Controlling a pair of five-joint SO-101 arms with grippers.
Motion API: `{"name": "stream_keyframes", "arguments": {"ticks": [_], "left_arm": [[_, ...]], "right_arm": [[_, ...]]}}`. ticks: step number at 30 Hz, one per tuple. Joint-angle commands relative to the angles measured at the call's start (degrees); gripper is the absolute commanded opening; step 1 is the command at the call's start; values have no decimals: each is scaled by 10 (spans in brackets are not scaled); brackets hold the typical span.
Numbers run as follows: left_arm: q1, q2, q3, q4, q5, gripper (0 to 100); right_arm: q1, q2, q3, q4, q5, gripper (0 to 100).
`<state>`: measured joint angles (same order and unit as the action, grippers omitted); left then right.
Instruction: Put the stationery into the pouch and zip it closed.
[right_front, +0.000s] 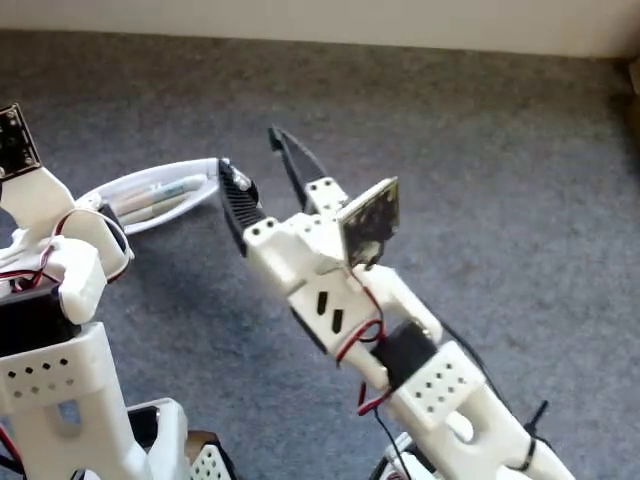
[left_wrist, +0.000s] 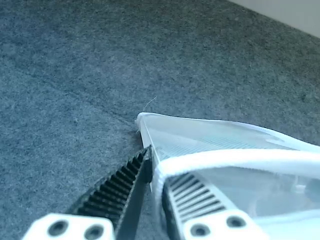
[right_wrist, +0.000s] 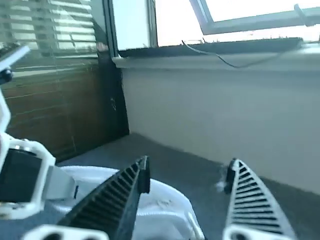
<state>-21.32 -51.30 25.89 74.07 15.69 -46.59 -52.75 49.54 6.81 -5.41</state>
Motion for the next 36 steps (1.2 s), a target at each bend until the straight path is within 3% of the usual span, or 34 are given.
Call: {"name": "stream_keyframes", "arguments": {"ticks": [1,10,17,25,32,36], "left_arm": [[11,-12,-12,-22,7,7],[11,-12,-12,-22,7,7],[11,-12,-12,-22,7,7],[11,-12,-12,-22,7,7],[11,-12,-12,-22,7,7],[11,-12,-12,-22,7,7]], "right_arm": [[21,-45,-46,144,-18,234],[17,66,-9,179,-18,234],[-2,211,-73,111,-18,234],[-4,236,-78,40,13,234],[-4,243,-74,-41,42,118],[-3,267,-74,-41,42,117]]}}
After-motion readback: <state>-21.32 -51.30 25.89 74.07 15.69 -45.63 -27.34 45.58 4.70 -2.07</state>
